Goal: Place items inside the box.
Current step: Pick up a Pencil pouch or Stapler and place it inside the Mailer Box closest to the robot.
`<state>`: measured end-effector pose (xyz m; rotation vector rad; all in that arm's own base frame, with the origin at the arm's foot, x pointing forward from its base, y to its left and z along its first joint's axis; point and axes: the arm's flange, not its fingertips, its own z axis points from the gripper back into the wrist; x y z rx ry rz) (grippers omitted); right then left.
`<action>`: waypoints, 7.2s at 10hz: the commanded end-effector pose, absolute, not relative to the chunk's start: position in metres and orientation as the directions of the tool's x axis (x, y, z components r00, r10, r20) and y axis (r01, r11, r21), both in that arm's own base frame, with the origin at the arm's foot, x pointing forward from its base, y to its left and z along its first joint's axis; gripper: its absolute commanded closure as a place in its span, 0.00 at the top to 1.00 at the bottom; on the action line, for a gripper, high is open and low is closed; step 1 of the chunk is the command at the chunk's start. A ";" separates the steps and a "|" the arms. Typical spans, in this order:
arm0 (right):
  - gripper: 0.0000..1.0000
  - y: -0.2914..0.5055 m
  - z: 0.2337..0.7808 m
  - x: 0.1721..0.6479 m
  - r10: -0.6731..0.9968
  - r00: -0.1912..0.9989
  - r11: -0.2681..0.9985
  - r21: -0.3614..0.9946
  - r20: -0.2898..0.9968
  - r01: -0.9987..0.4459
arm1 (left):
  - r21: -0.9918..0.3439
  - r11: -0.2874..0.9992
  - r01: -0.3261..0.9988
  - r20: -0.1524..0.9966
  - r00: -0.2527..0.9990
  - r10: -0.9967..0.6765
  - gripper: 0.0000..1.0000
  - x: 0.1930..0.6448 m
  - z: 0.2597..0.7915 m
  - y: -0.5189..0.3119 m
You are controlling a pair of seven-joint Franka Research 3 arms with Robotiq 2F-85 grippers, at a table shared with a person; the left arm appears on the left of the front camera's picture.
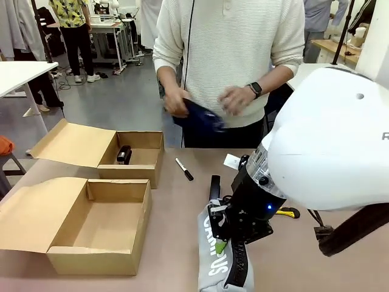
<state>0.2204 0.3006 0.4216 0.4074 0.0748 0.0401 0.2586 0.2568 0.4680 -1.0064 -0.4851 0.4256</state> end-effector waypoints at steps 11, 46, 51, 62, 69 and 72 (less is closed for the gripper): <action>0.05 0.462 0.427 0.269 0.007 0.996 0.803 0.593 0.087 -0.058 | -0.876 0.473 -0.094 0.203 0.818 0.538 1.00 0.258 0.469 0.256; 1.00 0.603 0.352 0.346 -0.008 1.000 0.937 0.350 -0.018 0.014 | -0.876 0.473 -0.094 0.203 0.818 0.538 1.00 0.258 0.469 0.256; 1.00 0.602 0.354 0.344 -0.008 1.000 0.932 0.362 -0.005 0.009 | -0.876 0.473 -0.094 0.203 0.818 0.538 1.00 0.258 0.469 0.256; 1.00 0.573 0.405 0.259 0.085 0.994 0.950 0.307 -0.068 -0.060 | -0.876 0.473 -0.094 0.203 0.818 0.538 1.00 0.258 0.469 0.256; 1.00 0.396 0.480 0.294 -0.082 0.988 0.802 0.581 -0.131 0.143 | -0.876 0.473 -0.094 0.203 0.818 0.538 1.00 0.258 0.469 0.256; 1.00 0.242 0.507 0.285 -0.107 0.977 0.586 0.782 -0.186 0.213 | -0.876 0.473 -0.094 0.203 0.818 0.538 1.00 0.258 0.469 0.256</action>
